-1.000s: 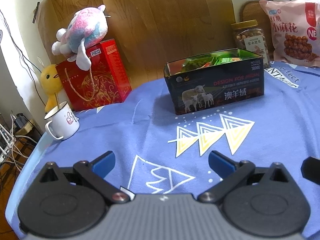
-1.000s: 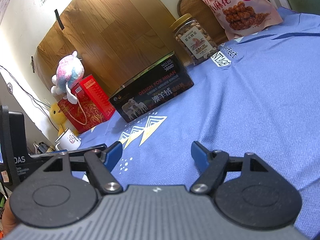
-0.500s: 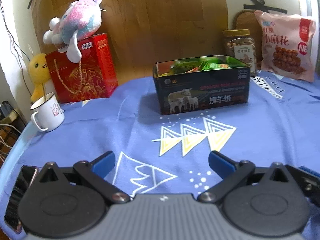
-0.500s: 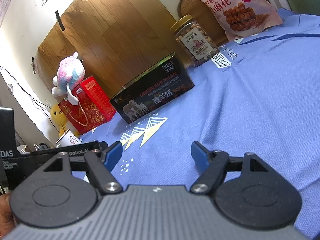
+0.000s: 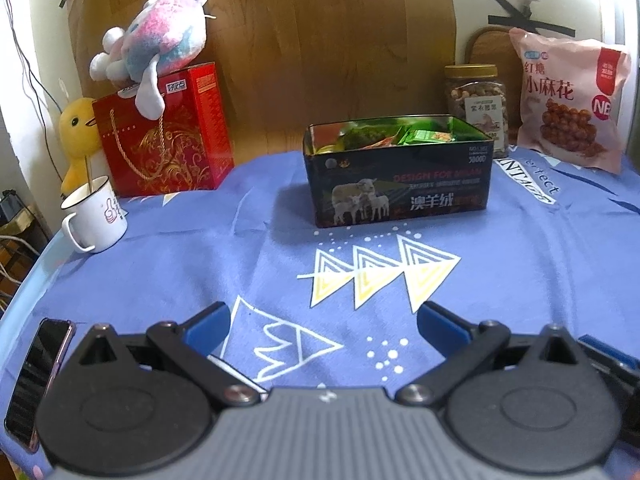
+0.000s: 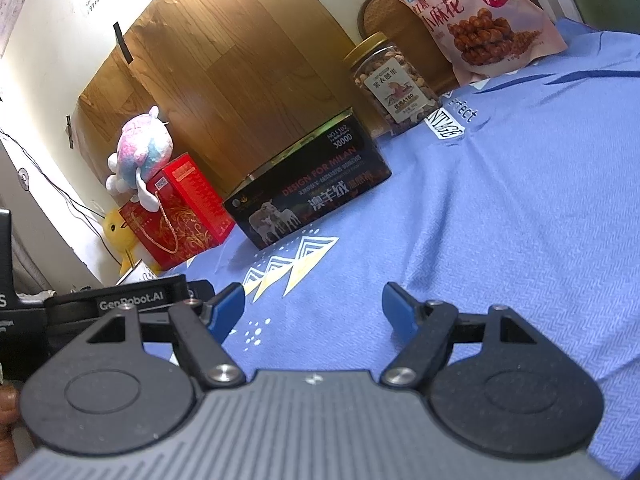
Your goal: Organize snacks
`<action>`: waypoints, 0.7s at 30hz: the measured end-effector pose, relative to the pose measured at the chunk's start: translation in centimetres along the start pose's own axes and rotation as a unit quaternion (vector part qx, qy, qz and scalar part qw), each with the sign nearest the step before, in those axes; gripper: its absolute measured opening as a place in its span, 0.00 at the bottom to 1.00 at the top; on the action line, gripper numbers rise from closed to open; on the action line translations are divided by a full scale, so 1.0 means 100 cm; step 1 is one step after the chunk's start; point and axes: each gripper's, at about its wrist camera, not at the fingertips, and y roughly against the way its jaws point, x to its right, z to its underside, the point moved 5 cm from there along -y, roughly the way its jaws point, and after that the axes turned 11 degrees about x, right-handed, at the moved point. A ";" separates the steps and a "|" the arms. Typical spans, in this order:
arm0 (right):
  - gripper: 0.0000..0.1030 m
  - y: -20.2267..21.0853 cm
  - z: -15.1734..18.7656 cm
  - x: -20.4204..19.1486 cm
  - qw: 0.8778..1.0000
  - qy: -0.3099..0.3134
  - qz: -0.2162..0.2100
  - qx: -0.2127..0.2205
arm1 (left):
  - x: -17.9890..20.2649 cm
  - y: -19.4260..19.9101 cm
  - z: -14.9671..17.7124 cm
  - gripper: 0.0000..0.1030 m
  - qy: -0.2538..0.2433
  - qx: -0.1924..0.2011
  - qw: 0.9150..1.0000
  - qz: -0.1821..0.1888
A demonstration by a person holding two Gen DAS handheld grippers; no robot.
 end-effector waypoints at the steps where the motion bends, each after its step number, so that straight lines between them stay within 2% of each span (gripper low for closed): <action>1: 0.75 0.000 0.000 0.000 1.000 0.000 0.000 0.000 | 0.000 -0.001 0.001 1.00 0.000 -0.001 1.000 -0.001; 11: 0.75 -0.001 0.000 0.001 1.000 -0.001 -0.002 -0.004 | 0.005 -0.008 0.015 1.00 -0.002 -0.041 0.999 0.008; 21: 0.75 -0.001 0.000 0.002 1.000 -0.003 -0.002 -0.007 | 0.013 -0.010 0.024 1.00 -0.019 -0.059 0.998 0.013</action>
